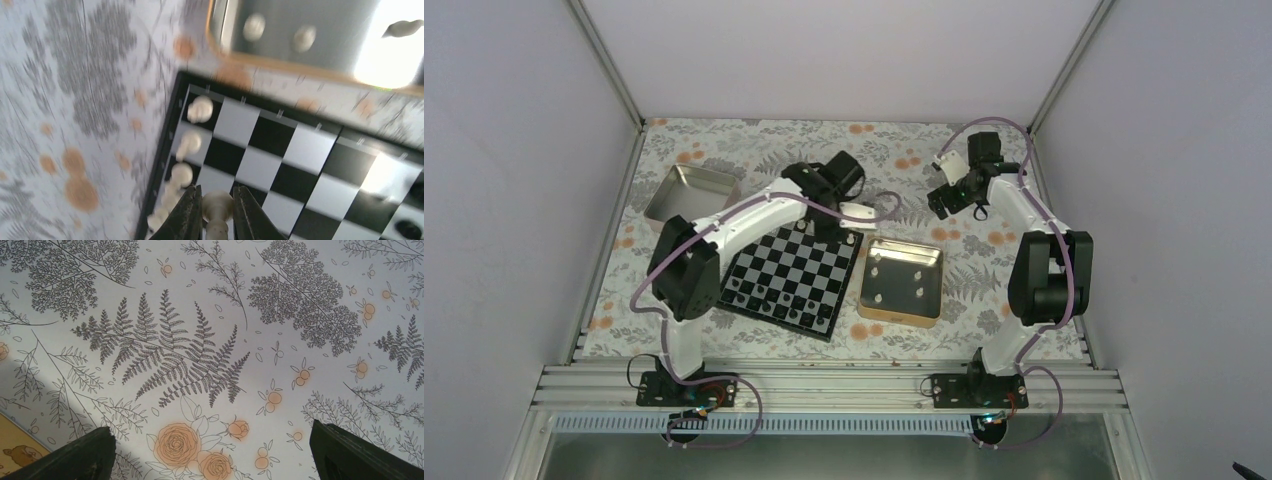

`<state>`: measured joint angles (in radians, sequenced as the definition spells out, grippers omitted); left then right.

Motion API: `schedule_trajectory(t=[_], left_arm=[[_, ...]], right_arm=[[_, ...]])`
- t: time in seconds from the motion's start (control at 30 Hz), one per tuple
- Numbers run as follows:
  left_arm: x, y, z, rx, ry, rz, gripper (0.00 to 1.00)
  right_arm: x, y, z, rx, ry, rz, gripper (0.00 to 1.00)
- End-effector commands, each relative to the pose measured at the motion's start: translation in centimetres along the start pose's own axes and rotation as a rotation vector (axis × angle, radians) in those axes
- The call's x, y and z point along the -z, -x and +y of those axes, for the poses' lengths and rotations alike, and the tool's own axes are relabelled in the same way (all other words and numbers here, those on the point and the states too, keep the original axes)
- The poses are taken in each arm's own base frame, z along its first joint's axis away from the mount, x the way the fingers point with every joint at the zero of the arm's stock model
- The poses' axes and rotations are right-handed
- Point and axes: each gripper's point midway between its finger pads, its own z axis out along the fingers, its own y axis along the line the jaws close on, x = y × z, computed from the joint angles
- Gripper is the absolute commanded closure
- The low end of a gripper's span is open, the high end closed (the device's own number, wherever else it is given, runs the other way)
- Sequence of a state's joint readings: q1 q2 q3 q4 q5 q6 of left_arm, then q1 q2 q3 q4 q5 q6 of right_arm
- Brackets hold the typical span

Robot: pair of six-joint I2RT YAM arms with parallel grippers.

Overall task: Set up the chess pieces on the board
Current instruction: Pick up the chess piece from the storage box, then place the chess piece on the chessboard.

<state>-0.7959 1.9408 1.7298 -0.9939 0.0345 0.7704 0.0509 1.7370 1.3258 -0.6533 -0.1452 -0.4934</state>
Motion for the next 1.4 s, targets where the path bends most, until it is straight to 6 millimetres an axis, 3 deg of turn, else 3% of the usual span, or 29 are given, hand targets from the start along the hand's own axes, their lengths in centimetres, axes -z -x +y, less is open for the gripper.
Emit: schedule_trajectory(t=[0.0, 0.27, 0.63, 1.0, 1.37], left_arm=[[-0.4, -4.2, 0.9, 0.097, -0.006, 0.029, 0.86], [-2.0, -9.5, 1.9, 0.202, -0.014, 0.068, 0.86], [-3.8, -13.7, 3.2, 0.291, -0.029, 0.089, 0.86], [-5.3, -16.5, 3.8, 0.337, -0.038, 0.11, 0.86], [-6.1, -17.2, 3.6, 0.355, -0.069, 0.107, 0.86]], right_arm=[[-0.6, -0.3, 0.8, 0.016, 0.028, 0.013, 0.0], [-1.0, -0.5, 0.9, 0.016, 0.032, 0.024, 0.0], [-1.3, -0.8, 1.0, 0.017, 0.034, 0.035, 0.0], [-1.3, -0.8, 0.9, 0.015, 0.032, 0.038, 0.0], [-1.3, -0.9, 1.0, 0.013, 0.033, 0.043, 0.0]])
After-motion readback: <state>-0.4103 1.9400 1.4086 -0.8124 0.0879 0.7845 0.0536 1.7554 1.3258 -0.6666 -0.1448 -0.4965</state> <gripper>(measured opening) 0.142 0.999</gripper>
